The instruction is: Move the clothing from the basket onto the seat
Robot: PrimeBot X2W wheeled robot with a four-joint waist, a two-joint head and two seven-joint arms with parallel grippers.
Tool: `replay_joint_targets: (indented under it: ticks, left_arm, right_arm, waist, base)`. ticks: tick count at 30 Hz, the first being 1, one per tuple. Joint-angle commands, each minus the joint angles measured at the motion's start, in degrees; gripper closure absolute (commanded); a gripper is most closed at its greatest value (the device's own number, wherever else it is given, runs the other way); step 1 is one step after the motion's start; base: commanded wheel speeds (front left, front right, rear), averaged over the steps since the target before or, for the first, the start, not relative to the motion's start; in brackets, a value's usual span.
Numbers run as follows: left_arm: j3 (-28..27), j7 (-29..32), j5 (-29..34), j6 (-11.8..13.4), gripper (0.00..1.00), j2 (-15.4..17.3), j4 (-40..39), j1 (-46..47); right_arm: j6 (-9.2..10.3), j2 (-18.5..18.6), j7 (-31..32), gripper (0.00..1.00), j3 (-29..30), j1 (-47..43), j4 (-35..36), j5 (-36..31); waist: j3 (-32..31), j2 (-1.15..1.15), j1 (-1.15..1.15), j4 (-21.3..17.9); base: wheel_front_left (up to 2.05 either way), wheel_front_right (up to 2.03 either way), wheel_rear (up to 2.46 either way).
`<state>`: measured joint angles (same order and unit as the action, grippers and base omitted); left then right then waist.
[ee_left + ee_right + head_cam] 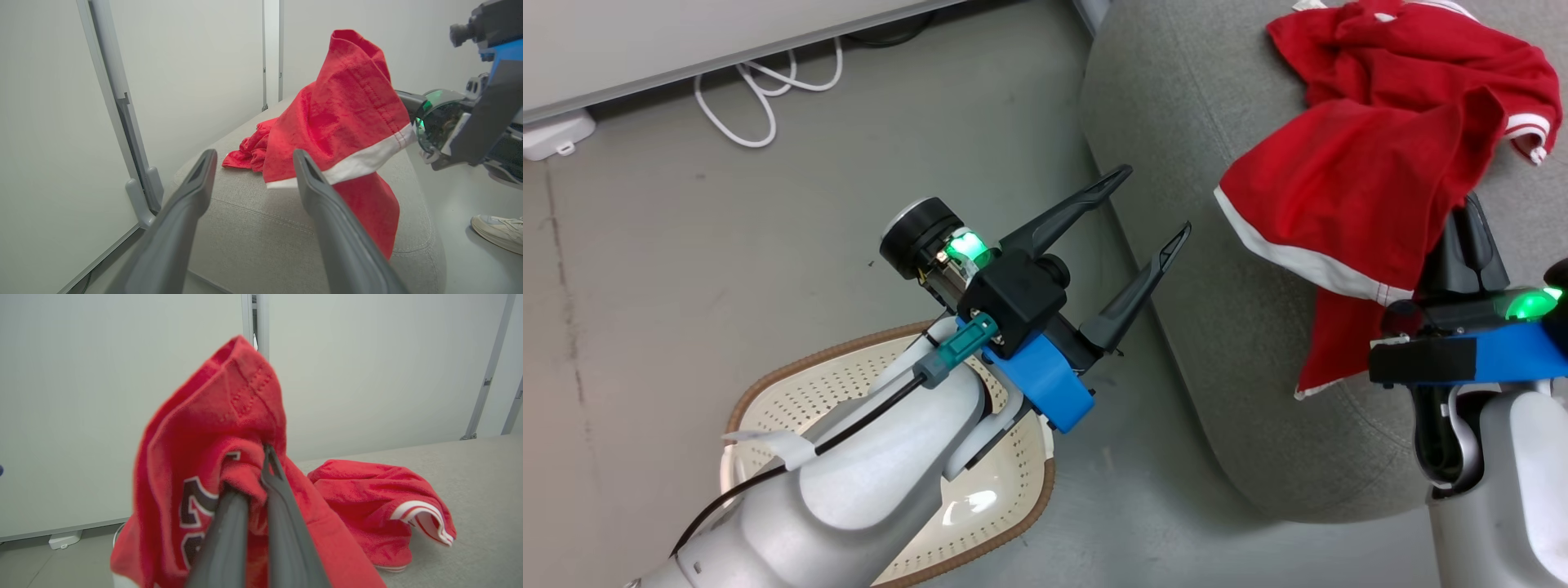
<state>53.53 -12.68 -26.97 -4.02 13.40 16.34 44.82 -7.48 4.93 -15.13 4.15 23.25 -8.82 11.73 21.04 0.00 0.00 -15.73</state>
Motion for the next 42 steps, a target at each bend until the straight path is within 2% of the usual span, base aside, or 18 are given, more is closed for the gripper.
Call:
replay_joint_targets:
  ticks: [1, 8, 12, 19, 24, 33, 38, 42]
  left_arm:
    - [0.05, 0.05, 0.31, 0.22, 0.0, 0.3, 0.09, 0.06]
    - [0.36, -0.25, 0.11, 0.37, 0.0, 0.38, 0.27, 0.01]
    - [0.11, -0.26, -0.05, 0.71, 0.0, 0.8, 0.22, 0.21]
    - [-0.03, 0.86, 0.67, 1.44, 0.0, 1.67, -1.34, 1.8]
    - [0.03, 1.99, 1.5, 1.67, 0.0, 2.36, -2.76, 3.83]
    - [-0.64, 3.28, 2.77, 2.33, 0.0, 4.59, -5.17, 6.89]
    - [-0.66, 3.32, 2.98, 2.57, 0.0, 5.25, -5.95, 7.42]
    - [-0.3, 3.43, 3.21, 2.64, 0.0, 5.37, -6.3, 7.71]
  right_arm:
    - [-0.03, -0.28, -0.02, 1.0, 0.19, -0.68, 0.43, 0.02]
    - [-0.03, -1.14, -0.02, 1.0, 2.17, -1.42, 2.14, 3.08]
    - [-0.03, -0.2, -0.02, 1.0, 2.3, 1.35, 3.56, 2.77]
    - [-0.03, 4.06, -0.01, 1.0, 4.9, 11.56, 5.95, 1.89]
    - [-0.03, 9.5, -0.01, 1.0, 8.26, 20.67, 5.14, 0.79]
    - [-0.02, 20.12, 0.0, 1.0, 15.9, 33.1, -4.53, 0.65]
    - [-0.02, 22.43, -0.02, 1.0, 16.58, 34.53, -14.43, -0.03]
    - [-0.03, 21.52, 0.0, 1.0, 17.35, 33.82, -22.04, -0.19]
  waist:
    - [0.29, 0.0, 0.0, -0.56]
    - [0.66, 0.0, 0.0, -1.1]
    - [1.39, 0.0, 0.0, -0.88]
    - [5.87, 0.0, 0.0, -0.21]
    - [11.07, 0.0, 0.0, 0.65]
    - [19.72, 0.0, 0.0, 1.65]
    - [22.05, 0.0, 0.0, 1.78]
    - [23.03, 0.0, 0.0, 2.04]
  base:
    - [0.0, 0.0, 0.0]
    - [0.0, 0.0, 0.0]
    - [0.0, 0.0, 0.0]
    - [0.0, 0.0, 0.0]
    - [0.0, 0.0, 0.0]
    - [0.0, 0.0, 0.0]
    - [0.0, 0.0, 0.0]
    - [0.0, 0.0, 0.0]
